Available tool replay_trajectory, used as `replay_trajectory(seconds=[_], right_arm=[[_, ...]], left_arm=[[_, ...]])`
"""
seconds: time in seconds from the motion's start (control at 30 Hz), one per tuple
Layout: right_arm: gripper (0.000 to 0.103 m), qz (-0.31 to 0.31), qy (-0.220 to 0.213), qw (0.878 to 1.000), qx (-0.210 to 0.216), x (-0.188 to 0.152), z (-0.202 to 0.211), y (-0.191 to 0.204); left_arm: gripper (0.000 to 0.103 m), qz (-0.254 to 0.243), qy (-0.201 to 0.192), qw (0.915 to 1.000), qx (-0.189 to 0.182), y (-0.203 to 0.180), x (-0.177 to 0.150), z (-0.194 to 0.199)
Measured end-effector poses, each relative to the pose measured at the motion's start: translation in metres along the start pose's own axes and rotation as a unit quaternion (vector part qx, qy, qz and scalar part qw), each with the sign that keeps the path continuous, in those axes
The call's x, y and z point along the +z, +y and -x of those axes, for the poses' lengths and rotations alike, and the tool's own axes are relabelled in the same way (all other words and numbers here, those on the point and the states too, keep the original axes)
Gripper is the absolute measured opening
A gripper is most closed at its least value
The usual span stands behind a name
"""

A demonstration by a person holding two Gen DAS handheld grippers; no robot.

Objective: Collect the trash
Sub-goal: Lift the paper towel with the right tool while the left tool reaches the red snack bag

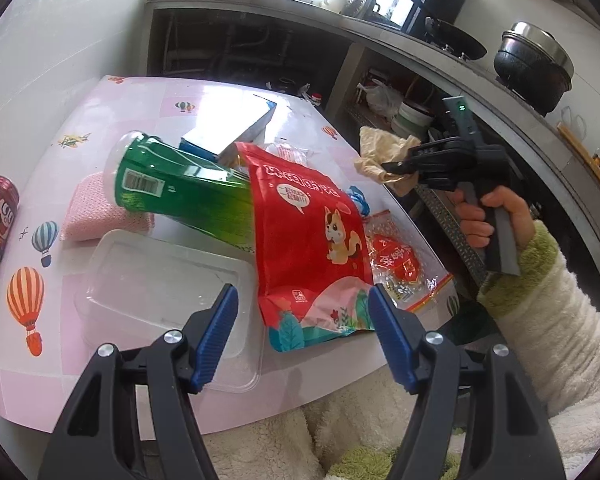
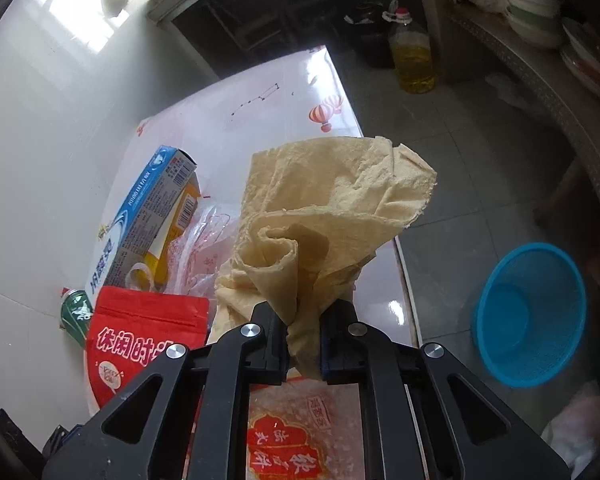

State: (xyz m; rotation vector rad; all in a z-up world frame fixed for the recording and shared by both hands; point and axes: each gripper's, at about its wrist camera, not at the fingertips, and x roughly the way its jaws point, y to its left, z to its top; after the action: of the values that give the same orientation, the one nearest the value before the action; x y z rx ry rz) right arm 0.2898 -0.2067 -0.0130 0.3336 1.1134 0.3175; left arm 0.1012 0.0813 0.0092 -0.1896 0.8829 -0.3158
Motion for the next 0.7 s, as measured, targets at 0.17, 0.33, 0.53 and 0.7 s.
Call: replay_trajectory(seconds=[0.17,0.33,0.53,0.7], right_arm=[[0.009,-0.002,-0.016,0.999,0.051,-0.025,0.02,0.009],[0.009,0.008,-0.022,0.997,0.07,-0.043,0.022,0.016],[0.009,-0.008,-0.023,0.995,0.096,-0.047,0.024,0.001],[0.009,-0.02,-0.022,0.993,0.111,-0.055,0.028,-0.009]], left_arm=[[0.065,0.013,0.01,0.9998,0.01,0.0,0.008,-0.02],[0.065,0.056,0.037,0.9976,0.016,0.011,0.025,-0.043],[0.063,0.06,0.062,0.9957,0.034,0.012,0.041,-0.059],[0.045,0.058,0.073,0.9947,0.042,0.008,0.048,-0.064]])
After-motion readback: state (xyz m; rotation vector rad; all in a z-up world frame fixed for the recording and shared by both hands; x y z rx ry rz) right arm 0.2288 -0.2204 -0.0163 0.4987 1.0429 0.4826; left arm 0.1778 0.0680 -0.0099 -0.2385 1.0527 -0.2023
